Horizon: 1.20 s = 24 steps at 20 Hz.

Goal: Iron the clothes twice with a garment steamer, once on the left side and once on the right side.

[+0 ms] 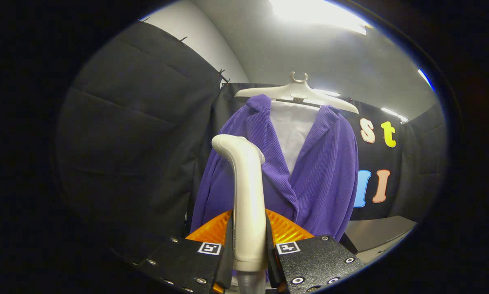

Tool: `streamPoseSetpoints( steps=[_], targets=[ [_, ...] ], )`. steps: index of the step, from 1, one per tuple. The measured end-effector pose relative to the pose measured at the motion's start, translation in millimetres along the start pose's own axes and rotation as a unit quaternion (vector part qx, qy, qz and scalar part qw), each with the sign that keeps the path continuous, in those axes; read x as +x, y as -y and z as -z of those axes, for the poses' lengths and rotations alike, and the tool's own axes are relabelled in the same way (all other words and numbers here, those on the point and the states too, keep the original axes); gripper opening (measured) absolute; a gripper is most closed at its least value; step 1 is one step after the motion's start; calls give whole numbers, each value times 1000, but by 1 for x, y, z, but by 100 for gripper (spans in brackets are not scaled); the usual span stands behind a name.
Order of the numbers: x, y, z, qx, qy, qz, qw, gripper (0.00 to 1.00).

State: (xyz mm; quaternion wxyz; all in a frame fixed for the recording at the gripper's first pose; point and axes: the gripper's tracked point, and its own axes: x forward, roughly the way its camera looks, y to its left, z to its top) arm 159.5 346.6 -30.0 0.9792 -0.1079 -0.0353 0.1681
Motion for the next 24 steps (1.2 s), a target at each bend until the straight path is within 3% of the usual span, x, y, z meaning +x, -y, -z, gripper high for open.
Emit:
streamPoseSetpoints(
  steps=[12,24],
  targets=[
    [-29,-16,105,-49,-87,-30,995,34],
    [-67,-31,199,-86,-177,-59,979,35]
  ],
)
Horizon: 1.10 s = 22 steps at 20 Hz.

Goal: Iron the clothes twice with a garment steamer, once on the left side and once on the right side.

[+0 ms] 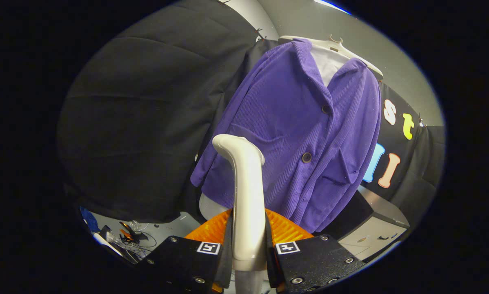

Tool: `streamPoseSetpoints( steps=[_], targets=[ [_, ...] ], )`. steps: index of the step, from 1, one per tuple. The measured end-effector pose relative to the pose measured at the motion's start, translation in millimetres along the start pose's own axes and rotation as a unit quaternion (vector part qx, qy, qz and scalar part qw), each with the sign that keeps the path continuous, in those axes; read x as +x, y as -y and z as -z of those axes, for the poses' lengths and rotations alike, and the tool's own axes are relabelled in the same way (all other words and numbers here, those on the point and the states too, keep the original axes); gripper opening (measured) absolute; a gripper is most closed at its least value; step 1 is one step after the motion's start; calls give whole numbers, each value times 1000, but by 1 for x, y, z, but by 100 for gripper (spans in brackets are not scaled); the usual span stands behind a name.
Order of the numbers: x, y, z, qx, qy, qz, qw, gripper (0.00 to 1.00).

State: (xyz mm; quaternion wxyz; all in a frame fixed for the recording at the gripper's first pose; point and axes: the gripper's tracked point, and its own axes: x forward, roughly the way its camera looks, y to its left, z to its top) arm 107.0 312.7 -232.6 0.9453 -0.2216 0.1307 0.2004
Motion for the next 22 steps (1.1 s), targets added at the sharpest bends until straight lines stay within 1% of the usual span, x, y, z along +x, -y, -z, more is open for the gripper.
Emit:
streamPoseSetpoints(
  steps=[5,9,11,13,17,22],
  targets=[
    [-8,1,32,14,-33,-19,999,35],
    [-34,7,52,36,-56,-41,997,35],
    [-54,19,60,56,-62,-45,995,35],
    [-78,42,61,86,-57,-37,994,35],
    [-124,92,57,136,-34,-8,990,35],
    [-162,155,50,171,-1,38,985,35]
  ],
)
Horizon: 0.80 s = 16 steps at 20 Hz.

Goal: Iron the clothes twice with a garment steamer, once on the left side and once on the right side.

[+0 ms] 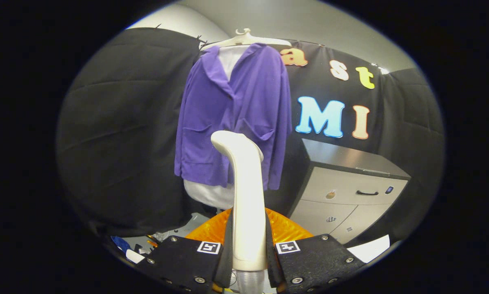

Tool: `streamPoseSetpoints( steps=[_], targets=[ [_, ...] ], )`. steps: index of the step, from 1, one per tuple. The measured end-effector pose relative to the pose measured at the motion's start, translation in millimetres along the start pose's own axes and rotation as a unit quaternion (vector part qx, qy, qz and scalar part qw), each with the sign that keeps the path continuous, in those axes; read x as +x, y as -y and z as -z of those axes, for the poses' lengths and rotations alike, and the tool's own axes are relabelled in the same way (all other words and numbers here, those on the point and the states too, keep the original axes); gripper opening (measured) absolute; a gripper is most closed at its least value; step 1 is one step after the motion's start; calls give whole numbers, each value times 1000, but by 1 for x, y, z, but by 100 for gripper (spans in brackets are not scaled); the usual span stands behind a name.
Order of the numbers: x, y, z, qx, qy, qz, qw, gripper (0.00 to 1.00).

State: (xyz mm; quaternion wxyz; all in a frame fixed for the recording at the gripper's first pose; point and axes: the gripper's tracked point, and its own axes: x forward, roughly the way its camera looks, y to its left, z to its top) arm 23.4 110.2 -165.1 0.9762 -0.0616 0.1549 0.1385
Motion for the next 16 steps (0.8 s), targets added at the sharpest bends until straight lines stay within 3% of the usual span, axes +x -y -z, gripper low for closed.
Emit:
streamPoseSetpoints(
  steps=[6,10,16],
  targets=[
    [-39,71,-45,19,82,54,995,35],
    [-69,112,-83,12,153,98,983,34],
    [-82,142,-141,14,205,148,967,34]
  ],
)
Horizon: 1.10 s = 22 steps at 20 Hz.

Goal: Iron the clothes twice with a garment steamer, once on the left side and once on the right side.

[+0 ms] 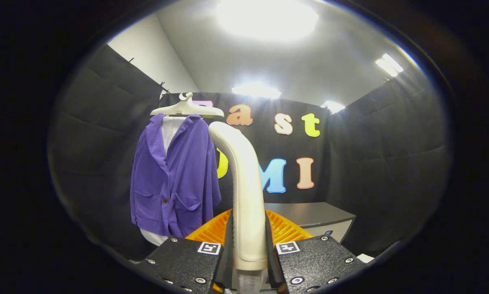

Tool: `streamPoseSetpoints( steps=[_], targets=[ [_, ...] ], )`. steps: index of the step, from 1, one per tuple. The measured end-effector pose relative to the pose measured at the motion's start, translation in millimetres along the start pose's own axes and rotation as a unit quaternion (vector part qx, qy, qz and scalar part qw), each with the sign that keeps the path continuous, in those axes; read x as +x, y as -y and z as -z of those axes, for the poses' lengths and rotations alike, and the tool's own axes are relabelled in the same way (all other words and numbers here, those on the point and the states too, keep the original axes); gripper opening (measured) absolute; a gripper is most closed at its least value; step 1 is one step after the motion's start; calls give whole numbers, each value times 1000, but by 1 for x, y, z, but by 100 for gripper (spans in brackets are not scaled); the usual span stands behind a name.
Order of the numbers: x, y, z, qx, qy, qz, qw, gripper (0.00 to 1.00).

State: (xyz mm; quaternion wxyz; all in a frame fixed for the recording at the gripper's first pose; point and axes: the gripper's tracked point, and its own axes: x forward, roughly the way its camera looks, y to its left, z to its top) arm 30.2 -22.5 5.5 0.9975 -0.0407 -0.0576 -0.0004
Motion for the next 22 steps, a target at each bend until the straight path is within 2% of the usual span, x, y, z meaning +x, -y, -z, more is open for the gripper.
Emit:
streamPoseSetpoints(
  steps=[7,22],
  targets=[
    [16,-17,-9,3,-28,42,999,35],
    [17,-80,2,-20,-60,44,997,35]
  ],
)
